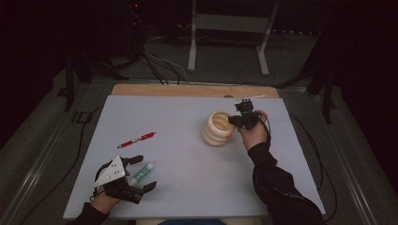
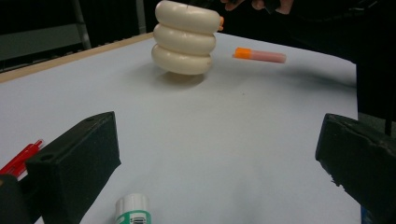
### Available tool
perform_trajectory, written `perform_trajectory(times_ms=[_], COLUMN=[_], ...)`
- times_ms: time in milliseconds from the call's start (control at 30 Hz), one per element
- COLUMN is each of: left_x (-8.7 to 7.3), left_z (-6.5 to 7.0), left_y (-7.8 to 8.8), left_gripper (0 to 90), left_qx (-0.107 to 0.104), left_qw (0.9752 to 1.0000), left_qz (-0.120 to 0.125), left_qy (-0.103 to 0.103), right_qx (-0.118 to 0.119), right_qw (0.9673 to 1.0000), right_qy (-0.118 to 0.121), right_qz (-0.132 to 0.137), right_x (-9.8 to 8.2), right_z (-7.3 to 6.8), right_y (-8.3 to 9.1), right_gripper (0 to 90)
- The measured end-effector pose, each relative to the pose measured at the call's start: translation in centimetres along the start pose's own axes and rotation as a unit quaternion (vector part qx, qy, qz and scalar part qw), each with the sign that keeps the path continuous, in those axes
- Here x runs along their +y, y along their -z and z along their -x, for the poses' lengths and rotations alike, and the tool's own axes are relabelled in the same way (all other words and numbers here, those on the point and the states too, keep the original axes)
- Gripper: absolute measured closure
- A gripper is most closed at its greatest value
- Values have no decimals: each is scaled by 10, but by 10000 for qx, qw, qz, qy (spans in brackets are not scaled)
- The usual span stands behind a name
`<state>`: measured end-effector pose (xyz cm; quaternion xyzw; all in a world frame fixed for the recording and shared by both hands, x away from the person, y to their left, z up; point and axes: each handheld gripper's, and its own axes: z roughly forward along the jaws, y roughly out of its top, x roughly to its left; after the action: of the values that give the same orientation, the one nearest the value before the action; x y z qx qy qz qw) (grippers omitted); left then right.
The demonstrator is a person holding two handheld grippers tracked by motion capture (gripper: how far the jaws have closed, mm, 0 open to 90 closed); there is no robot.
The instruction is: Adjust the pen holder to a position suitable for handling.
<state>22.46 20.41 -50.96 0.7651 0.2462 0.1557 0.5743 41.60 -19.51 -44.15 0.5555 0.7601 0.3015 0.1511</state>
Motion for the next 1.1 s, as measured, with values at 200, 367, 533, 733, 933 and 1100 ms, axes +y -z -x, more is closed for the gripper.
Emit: perform_trajectory(times_ms=[200,367,533,733,933,1100], left_x=[0,0,0,0,0,0], left_z=[0,0,0,0,0,0], left_y=[0,0,0,0,0,1], left_gripper=[3,3,3,3,3,3], left_qx=[24,25,23,24,24,21], left_qw=[10000,10000,10000,10000,10000,10000], left_qz=[-12,-20,-3,4,-8,0], left_qy=[4,-3,12,12,4,11], right_qx=[105,186,230,269,325,435], right_qw=[9999,9997,9996,9994,9993,9989], right_qy=[-7,38,39,82,118,74], right_qz=[-45,-125,-166,-190,-164,-136], right_x=[-4,-6,-7,-7,-6,-4], right_z=[-11,-21,-28,-37,-43,-44], right_y=[-5,-8,-9,-12,-14,-14], right_gripper=[757,755,753,738,721,704])
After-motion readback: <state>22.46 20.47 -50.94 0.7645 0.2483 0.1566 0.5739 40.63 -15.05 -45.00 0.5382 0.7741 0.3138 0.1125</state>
